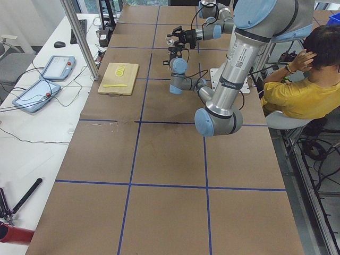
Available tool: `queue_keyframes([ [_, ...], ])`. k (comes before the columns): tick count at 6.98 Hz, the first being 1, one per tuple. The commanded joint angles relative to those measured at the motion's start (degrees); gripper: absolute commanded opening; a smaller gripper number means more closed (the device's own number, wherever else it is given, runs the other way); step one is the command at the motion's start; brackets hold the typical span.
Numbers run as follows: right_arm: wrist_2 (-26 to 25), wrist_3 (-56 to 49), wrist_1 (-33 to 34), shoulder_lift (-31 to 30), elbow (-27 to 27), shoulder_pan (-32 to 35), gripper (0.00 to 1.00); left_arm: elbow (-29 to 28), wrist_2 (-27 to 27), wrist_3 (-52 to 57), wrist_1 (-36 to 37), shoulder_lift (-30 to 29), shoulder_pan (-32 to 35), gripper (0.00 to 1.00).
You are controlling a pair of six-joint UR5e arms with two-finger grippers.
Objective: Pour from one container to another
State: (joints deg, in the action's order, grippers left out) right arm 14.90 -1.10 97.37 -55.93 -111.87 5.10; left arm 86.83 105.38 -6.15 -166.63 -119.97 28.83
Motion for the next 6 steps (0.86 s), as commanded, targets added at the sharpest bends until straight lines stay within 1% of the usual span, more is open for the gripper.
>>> queue_keyframes([
  [1, -0.57, -2.49, 0.1, 0.03, 0.07, 0.0, 0.0, 0.0, 0.0, 0.0, -0.01, 0.0, 0.0, 0.0],
  [3, -0.75, -4.17, 0.1, 0.12, 0.07, 0.0, 0.0, 0.0, 0.0, 0.0, -0.01, 0.0, 0.0, 0.0],
  [6, -0.22, -3.22, -1.12, 2.31, -0.46, 0.26, 0.0, 0.0, 0.0, 0.0, -0.09, 0.0, 0.0, 0.0],
])
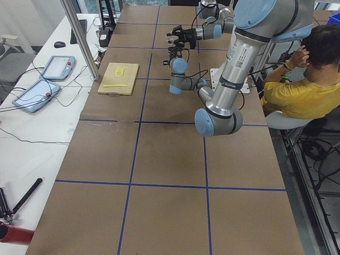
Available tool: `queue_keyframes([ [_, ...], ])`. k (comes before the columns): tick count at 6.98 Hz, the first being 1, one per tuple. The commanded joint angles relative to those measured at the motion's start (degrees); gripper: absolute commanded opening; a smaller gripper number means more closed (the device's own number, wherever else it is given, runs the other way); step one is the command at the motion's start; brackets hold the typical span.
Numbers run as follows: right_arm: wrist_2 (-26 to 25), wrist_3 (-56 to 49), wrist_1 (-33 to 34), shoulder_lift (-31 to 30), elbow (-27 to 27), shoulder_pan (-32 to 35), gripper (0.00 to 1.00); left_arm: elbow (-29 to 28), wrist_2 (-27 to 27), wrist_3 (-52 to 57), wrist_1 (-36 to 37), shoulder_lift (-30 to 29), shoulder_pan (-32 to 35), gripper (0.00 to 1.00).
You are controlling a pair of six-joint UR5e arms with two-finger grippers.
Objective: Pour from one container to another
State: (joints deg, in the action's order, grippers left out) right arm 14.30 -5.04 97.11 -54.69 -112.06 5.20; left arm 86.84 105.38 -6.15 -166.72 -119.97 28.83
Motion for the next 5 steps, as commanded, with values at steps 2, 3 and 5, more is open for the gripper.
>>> queue_keyframes([
  [2, 4.91, 1.09, -15.64, 0.11, -0.44, 0.68, 0.0, 0.0, 0.0, -2.09, -0.27, 0.0, 0.09, 0.0],
  [3, 5.38, 1.26, -17.12, -0.5, -0.62, 0.77, 0.0, 0.09, 0.0, -2.28, -0.28, 0.0, 0.0, 0.0],
  [5, 10.45, 17.6, -24.31, -3.3, -1.49, 1.65, 0.0, 0.09, 0.0, -2.37, -0.28, 0.09, 0.09, 0.0],
])
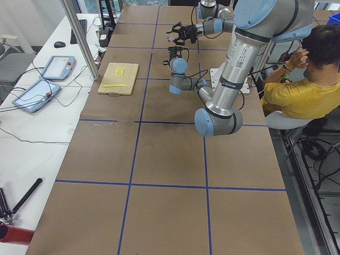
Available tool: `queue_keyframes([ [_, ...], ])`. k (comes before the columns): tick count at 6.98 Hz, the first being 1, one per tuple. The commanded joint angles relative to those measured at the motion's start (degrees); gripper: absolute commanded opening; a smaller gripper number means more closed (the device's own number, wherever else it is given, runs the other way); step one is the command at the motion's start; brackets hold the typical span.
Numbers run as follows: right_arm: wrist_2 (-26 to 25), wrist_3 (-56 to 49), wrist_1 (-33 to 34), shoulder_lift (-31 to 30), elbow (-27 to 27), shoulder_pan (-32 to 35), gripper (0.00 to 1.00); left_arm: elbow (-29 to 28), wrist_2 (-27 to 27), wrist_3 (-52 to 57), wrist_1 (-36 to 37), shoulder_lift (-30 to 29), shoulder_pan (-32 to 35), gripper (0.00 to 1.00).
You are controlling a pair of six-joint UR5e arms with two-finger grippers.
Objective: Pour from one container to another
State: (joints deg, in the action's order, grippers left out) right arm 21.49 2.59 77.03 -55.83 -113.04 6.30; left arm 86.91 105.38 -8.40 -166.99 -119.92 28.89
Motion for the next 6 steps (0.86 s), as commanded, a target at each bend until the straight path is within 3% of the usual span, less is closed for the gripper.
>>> queue_keyframes([
  [1, 4.6, 15.03, -4.52, -3.66, -0.95, 1.69, 0.0, 0.02, 0.0, -0.21, -0.09, 0.03, 0.03, 0.0],
  [5, 5.48, 18.33, -5.22, -6.22, -1.4, 5.03, 0.0, 1.33, 0.0, -4.07, -0.53, 0.56, 0.72, 0.0],
  [6, 7.84, 18.33, -5.22, -6.57, -1.31, 6.86, 0.0, 1.34, 0.09, -4.69, -0.62, 0.73, 2.3, 0.0],
])
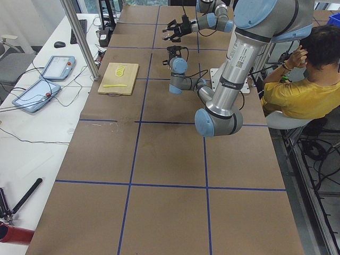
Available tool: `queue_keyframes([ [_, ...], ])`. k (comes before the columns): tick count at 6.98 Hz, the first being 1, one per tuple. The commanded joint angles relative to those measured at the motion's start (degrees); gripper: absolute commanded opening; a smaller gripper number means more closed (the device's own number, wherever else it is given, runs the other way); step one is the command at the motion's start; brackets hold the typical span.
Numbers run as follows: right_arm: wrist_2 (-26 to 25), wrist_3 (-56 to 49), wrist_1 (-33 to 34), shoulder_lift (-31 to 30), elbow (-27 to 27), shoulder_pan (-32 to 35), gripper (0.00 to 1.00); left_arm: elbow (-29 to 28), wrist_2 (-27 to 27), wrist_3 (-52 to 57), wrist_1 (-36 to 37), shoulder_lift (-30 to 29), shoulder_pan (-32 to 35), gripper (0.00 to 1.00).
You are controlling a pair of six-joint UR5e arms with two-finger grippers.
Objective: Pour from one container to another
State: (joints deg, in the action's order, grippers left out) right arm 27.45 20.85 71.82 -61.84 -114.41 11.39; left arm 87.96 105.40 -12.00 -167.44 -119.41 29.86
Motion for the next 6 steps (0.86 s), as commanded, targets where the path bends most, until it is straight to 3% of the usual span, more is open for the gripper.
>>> queue_keyframes([
  [1, 4.34, 0.07, -0.1, -0.74, 0.06, 3.79, 0.0, 0.28, 0.33, -1.1, -0.08, 0.49, 2.73, 0.0],
  [4, 5.16, 0.07, -0.19, -0.74, 0.33, 5.22, 0.0, 1.68, 5.31, -2.67, -1.65, 4.51, 8.26, 0.0],
  [6, 5.16, 0.07, -0.19, -0.83, 0.33, 5.13, 0.0, 1.78, 11.73, -5.21, -8.3, 10.13, 14.06, 0.0],
])
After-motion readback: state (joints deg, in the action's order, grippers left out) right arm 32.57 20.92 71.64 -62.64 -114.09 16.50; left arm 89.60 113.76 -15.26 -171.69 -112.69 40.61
